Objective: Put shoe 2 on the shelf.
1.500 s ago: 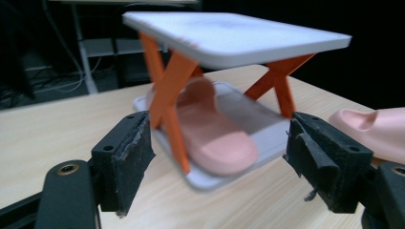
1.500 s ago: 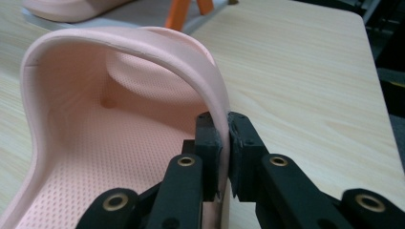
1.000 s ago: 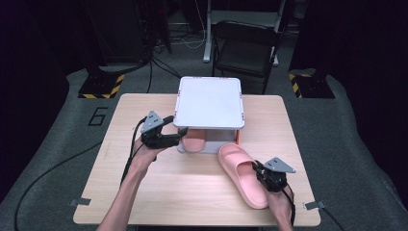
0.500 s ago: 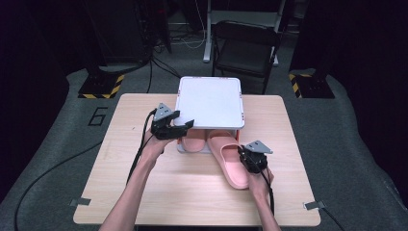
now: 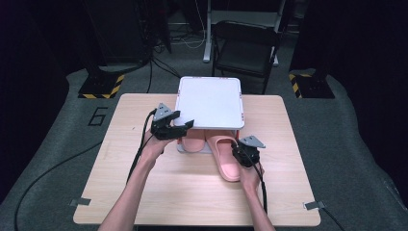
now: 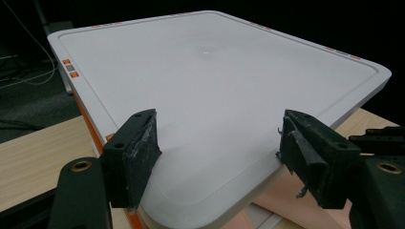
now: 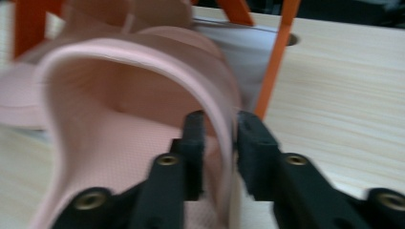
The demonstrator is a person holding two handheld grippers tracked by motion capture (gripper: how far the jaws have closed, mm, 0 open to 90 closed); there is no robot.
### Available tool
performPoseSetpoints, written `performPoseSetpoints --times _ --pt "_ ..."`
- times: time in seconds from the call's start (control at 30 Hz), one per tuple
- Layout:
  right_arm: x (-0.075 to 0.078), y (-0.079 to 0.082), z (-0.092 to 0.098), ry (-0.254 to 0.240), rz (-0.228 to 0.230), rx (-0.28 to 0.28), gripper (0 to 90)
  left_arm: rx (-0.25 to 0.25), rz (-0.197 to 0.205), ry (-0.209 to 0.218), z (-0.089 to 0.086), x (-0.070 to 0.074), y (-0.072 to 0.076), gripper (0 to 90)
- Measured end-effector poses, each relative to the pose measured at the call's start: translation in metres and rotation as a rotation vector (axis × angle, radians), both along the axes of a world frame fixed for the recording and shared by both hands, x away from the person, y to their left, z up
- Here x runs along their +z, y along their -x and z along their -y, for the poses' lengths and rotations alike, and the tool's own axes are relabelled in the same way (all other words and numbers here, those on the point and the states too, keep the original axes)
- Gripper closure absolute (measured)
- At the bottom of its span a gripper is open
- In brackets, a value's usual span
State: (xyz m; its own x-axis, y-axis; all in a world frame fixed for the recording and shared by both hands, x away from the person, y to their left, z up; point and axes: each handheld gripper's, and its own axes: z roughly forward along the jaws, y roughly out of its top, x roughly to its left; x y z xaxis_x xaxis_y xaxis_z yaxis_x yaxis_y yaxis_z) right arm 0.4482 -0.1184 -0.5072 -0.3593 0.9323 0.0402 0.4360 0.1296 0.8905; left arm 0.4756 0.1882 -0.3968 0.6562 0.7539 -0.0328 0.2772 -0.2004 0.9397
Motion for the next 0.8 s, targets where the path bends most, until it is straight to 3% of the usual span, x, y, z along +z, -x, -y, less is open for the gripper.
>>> performPoseSetpoints --times 0.03,0.1,0.17,0.2,0.27,0.37,0.47,0.6,0.8 --pt "0.003 0.003 0.009 -0.028 -0.018 0.067 57.2 -0.001 0.001 -0.006 0.0 0.0 0.0 29.1" --pt "0.006 0.01 0.017 -0.036 -0.003 0.126 50.4 0.0 0.0 -0.004 0.0 0.0 0.0 29.1" --pt "0.008 0.021 0.025 -0.03 0.012 0.181 43.9 0.003 0.004 -0.001 0.0 0.0 0.0 29.1" --pt "0.008 0.021 0.025 -0.03 0.012 0.181 43.9 0.003 0.004 -0.001 0.0 0.0 0.0 29.1" --pt "0.006 0.041 0.035 -0.015 0.021 0.279 32.0 0.009 0.006 -0.002 0.0 0.0 0.001 29.1" --pt "0.002 0.061 0.042 0.002 0.014 0.348 24.4 0.009 0.006 -0.004 0.0 0.0 0.001 29.1" --pt "-0.001 0.074 0.047 0.01 0.023 0.387 20.7 0.009 0.006 -0.004 0.001 0.0 0.001 29.1" --pt "0.0 0.095 0.057 -0.043 0.021 0.424 18.2 0.008 0.005 -0.004 0.0 0.0 0.002 29.1" --pt "-0.015 0.103 0.058 0.013 -0.029 0.457 23.3 0.009 0.003 -0.007 0.0 0.001 0.002 29.2"
